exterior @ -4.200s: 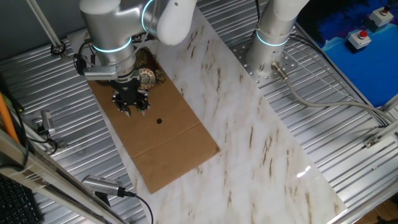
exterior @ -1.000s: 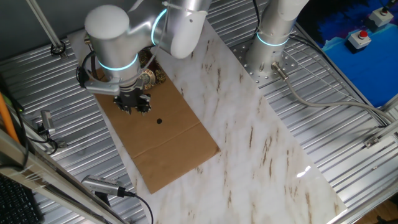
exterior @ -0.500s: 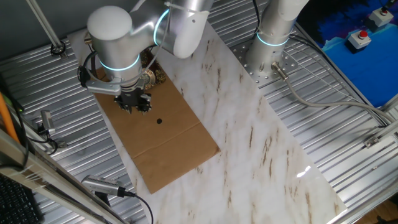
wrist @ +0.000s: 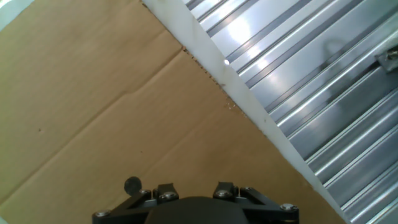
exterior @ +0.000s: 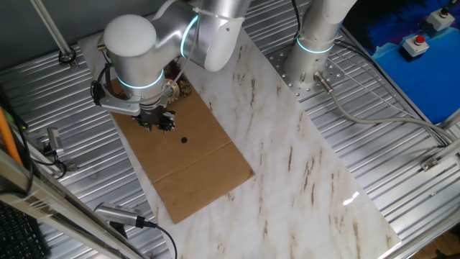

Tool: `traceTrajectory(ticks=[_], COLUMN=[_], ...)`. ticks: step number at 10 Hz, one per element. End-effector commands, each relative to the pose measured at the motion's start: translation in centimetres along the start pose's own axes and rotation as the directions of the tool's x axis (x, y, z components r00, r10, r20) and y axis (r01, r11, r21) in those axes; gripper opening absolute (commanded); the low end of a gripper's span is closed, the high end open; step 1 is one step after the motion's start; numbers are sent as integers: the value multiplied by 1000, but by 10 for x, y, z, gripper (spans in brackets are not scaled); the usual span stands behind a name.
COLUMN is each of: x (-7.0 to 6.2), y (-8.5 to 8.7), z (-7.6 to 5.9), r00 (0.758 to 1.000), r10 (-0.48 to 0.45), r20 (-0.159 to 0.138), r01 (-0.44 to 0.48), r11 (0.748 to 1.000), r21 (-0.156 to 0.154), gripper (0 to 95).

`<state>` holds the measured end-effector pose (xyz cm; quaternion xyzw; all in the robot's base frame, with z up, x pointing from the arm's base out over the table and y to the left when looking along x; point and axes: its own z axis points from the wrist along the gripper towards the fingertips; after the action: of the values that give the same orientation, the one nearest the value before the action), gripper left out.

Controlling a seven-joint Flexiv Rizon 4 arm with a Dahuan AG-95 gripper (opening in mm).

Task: Dial a number on an old rotary phone

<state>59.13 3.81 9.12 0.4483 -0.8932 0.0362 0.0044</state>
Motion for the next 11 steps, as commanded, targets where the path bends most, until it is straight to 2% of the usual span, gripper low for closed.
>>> traceTrajectory(ticks=[1, 7, 10, 11], x=[0, 0, 0, 1], y=[0, 0, 0, 0], z=[0, 0, 0, 0], r00=[1000, 998, 998, 995], r10=[-4, -7, -11, -5], r20=[-15, -60, -68, -100], r01=[4, 8, 12, 7], r11=[1000, 1000, 1000, 1000], r21=[10, 18, 15, 15], gripper=[380, 380, 380, 380])
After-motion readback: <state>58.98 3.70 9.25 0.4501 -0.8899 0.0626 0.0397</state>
